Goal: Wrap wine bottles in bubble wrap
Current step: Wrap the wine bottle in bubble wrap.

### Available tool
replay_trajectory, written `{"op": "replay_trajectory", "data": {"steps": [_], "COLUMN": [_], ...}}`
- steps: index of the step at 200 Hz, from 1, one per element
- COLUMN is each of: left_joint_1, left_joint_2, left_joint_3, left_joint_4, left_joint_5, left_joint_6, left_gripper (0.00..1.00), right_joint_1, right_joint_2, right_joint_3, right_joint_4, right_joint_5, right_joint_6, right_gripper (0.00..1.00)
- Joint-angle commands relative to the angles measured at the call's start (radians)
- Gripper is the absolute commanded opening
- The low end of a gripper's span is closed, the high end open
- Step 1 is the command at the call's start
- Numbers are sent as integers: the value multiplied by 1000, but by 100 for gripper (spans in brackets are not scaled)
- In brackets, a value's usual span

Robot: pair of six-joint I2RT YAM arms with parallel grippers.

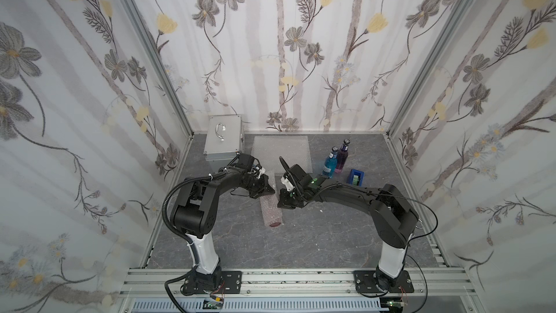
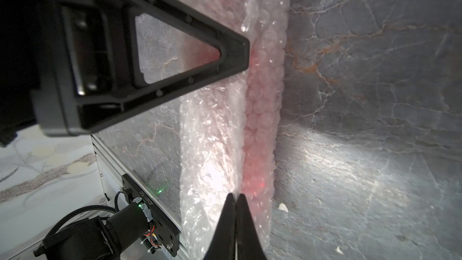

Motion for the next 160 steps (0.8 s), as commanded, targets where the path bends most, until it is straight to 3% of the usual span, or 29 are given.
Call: {"op": "replay_trajectory", "data": {"steps": [1,38,120,160], "left_joint_1": [1,2,2,3], "left_joint_2": [8,5,-5,-7], "left_joint_3": [-4,-2,-10,-10], "left_joint_4": [-71,-72,-70,-71], "left_joint_5": [-106,-107,-115,-116], "left_joint_6": [15,14,15,15], "left_gripper": [0,0,0,0], "right_joint_1": [2,12,2,3], "right_joint_2": [-2,34,15,33], "right_joint_3": [-16,0,-13,-25], "right_joint_4": [23,28,20,90], "right_joint_5": [-42,-50,-38,-88], "right_joint_6": [19,19,1,10], "right_gripper": [0,0,33,38]}}
